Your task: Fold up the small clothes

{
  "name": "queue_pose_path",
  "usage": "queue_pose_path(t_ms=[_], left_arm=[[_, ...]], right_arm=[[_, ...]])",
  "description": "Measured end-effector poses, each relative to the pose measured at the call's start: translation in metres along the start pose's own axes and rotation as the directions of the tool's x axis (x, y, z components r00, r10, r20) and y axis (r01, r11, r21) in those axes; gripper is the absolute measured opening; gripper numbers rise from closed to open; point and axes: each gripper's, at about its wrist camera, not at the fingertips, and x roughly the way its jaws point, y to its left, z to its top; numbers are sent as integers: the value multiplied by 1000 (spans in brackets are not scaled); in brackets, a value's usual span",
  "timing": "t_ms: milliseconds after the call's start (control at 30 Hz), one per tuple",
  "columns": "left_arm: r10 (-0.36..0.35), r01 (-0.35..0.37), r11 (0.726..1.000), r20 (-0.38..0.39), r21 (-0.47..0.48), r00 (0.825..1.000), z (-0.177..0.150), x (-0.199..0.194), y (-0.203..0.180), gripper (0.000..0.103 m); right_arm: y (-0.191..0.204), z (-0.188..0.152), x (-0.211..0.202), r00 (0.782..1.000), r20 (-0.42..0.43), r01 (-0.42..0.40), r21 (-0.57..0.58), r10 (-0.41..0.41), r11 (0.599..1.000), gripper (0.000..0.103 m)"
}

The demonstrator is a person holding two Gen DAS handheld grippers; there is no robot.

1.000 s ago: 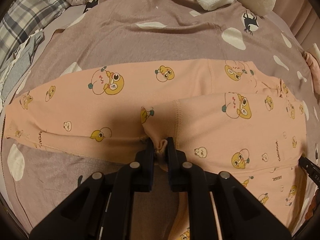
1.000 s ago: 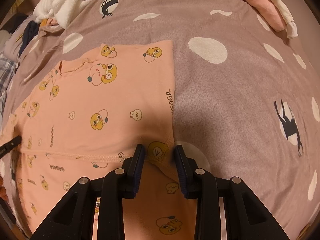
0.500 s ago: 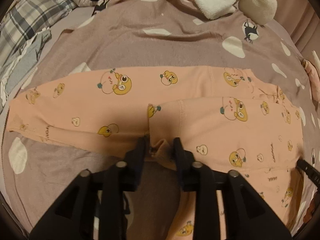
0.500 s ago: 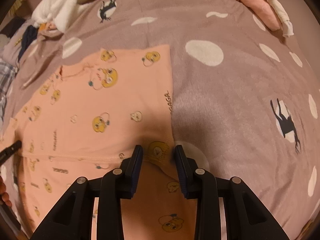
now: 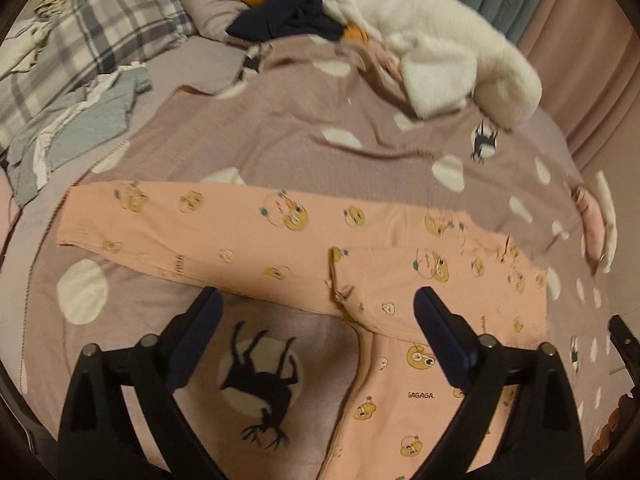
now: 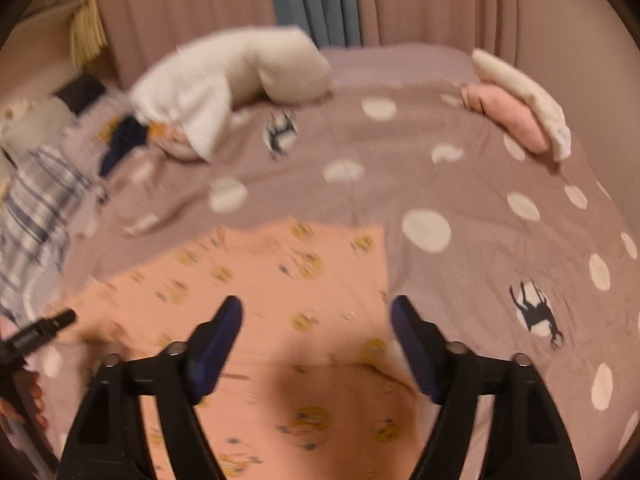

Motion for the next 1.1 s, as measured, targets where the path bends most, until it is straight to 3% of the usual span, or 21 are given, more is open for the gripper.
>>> queue_pose_path(t_ms=[100, 367, 500, 633, 733, 900, 967, 1100], left_arm=[[12, -10, 998, 27, -59, 1000, 4, -15, 23, 101], [70, -55, 978, 69, -203, 995, 11, -27, 95, 101], [132, -108, 949, 62, -295, 989, 13, -20, 139, 100], [148, -130, 913, 18, -386, 989, 10, -3, 181, 96], [139, -128, 883, -8, -452, 990, 7, 11, 207, 89], [85, -100, 816, -53, -570, 995, -2, 32, 242, 66], [68, -64, 806, -16, -589, 998, -2, 33, 250, 62], [21, -1, 796, 26, -606, 999, 4, 37, 256, 33]], right_arm=[[15, 5, -17, 998, 41, -51, -2, 51, 999, 93], [47, 1, -54, 980, 110, -168, 8, 166, 986, 95], [62, -6, -56, 979, 94, -183, -7, 182, 983, 95], [68, -14, -55, 981, 83, -177, -11, 177, 984, 95], [70, -20, -50, 984, 68, -161, -22, 162, 987, 95], [70, -27, -41, 988, 27, -152, -18, 153, 988, 95], [69, -30, -39, 989, 20, -145, -24, 146, 989, 95], [68, -37, -36, 993, 15, -114, -45, 115, 992, 95]])
